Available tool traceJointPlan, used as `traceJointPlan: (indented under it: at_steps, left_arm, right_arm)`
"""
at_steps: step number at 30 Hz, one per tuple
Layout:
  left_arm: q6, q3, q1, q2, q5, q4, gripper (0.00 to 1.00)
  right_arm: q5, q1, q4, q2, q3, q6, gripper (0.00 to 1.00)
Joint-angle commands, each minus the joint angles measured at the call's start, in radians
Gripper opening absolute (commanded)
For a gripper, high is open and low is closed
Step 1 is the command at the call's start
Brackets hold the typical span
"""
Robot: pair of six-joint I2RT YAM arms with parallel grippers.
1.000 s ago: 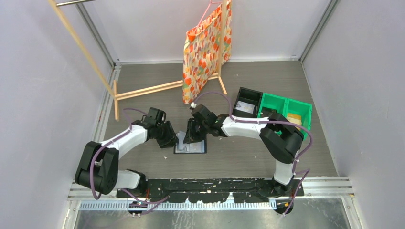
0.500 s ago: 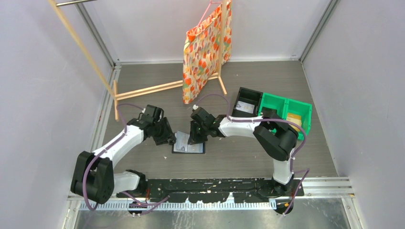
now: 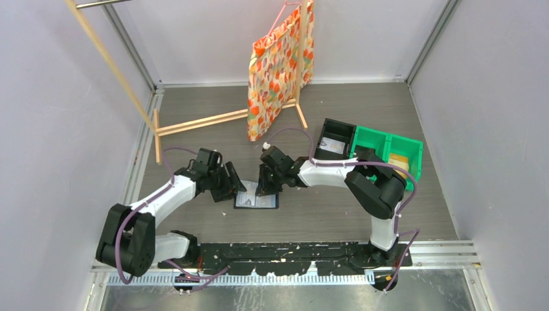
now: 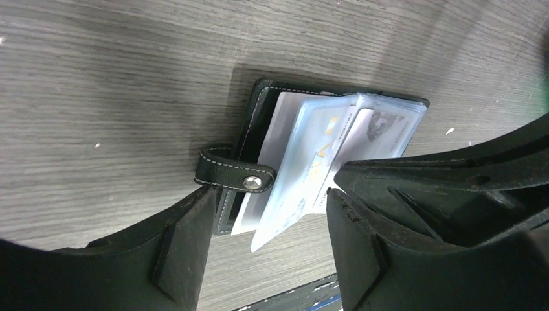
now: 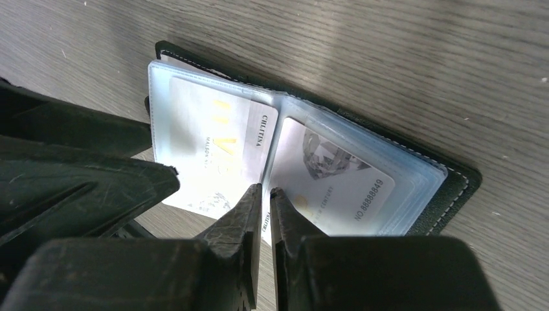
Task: Take the credit cards out of the card holder
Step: Remove the credit card from the card holder.
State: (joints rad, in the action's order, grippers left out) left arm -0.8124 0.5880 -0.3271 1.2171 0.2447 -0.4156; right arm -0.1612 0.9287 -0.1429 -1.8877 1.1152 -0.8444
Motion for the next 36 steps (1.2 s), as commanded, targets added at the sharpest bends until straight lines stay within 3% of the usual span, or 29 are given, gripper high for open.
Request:
traceJointPlan:
  at_steps: [1, 9, 16, 21, 26, 30, 33, 36]
  left_arm:
    - [-0.014, -0.018, 0.002, 0.028, 0.04, 0.101, 0.65]
    - [-0.086, -0.087, 0.002, 0.06, 0.145, 0.248, 0.62]
    - [-0.136, -0.127, 0.002, 0.017, 0.145, 0.313, 0.33]
    - [-0.139, -0.111, 0.002, -0.01, 0.169, 0.312, 0.36]
    - [-0.133, -0.109, 0.002, -0.052, 0.196, 0.339, 0.54]
    - [-0.149, -0.113, 0.002, -0.084, 0.232, 0.362, 0.54]
    - [-0.165, -0.117, 0.002, -0.122, 0.254, 0.393, 0.49]
    - [-0.12, -0.082, 0.002, -0.157, 0.229, 0.293, 0.45]
  right_arm:
    - [0.034, -0.006, -0.084, 0.022, -0.042, 0.049, 0.16]
    - [0.037, -0.026, -0.087, 0.044, -0.066, 0.064, 0.16]
    - [0.034, -0.029, -0.083, 0.045, -0.071, 0.064, 0.16]
    - [0.034, -0.03, -0.081, 0.044, -0.075, 0.064, 0.16]
    - [0.035, -0.028, -0.08, 0.048, -0.074, 0.062, 0.15]
    - [0.035, -0.028, -0.081, 0.047, -0.072, 0.062, 0.15]
    - [0.034, -0.029, -0.08, 0.044, -0.071, 0.062, 0.15]
    - [0.021, -0.03, -0.074, 0.042, -0.07, 0.056, 0.15]
